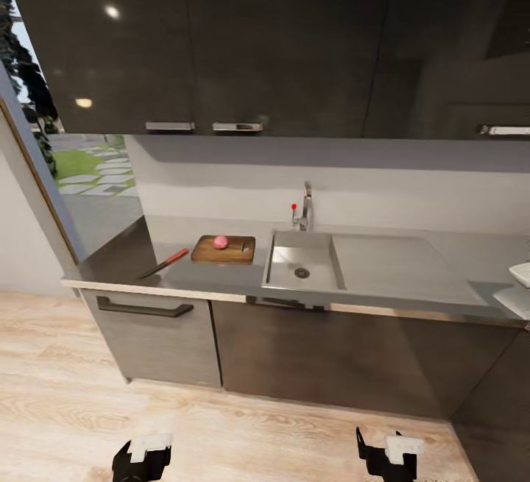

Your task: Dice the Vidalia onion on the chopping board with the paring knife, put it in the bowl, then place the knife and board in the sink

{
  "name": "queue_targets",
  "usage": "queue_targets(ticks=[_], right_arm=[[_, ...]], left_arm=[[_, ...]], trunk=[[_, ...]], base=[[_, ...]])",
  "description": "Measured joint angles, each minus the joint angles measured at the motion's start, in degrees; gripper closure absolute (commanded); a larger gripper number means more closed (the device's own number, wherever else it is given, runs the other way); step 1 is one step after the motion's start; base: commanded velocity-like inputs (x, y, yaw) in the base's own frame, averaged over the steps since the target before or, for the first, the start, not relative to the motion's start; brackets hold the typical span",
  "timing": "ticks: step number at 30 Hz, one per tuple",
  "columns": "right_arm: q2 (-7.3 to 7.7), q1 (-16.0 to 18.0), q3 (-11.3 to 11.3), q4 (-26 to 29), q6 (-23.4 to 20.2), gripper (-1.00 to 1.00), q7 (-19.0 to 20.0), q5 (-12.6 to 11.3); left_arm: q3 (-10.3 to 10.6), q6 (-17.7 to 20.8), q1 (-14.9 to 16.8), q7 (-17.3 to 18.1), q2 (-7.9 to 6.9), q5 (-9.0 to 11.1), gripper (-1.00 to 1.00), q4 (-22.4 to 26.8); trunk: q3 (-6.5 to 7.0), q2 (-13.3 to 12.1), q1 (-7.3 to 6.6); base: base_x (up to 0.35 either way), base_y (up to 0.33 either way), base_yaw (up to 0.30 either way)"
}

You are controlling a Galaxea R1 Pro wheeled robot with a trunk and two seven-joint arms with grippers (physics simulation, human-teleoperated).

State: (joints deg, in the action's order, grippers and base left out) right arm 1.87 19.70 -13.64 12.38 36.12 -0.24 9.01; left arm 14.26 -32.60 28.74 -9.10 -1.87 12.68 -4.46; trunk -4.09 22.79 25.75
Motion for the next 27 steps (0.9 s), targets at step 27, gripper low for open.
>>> queue_targets(ticks=[27], right_arm=[[0.0, 0.0, -0.06, 0.0, 0.07, -1.0, 0.0, -0.02]], left_arm=[[0.0, 0.01, 0.02, 0.0, 0.0, 0.0, -1.0, 0.0]], trunk=[[0.83, 0.0, 0.0]], base=[[0.0, 0.0, -0.258]])
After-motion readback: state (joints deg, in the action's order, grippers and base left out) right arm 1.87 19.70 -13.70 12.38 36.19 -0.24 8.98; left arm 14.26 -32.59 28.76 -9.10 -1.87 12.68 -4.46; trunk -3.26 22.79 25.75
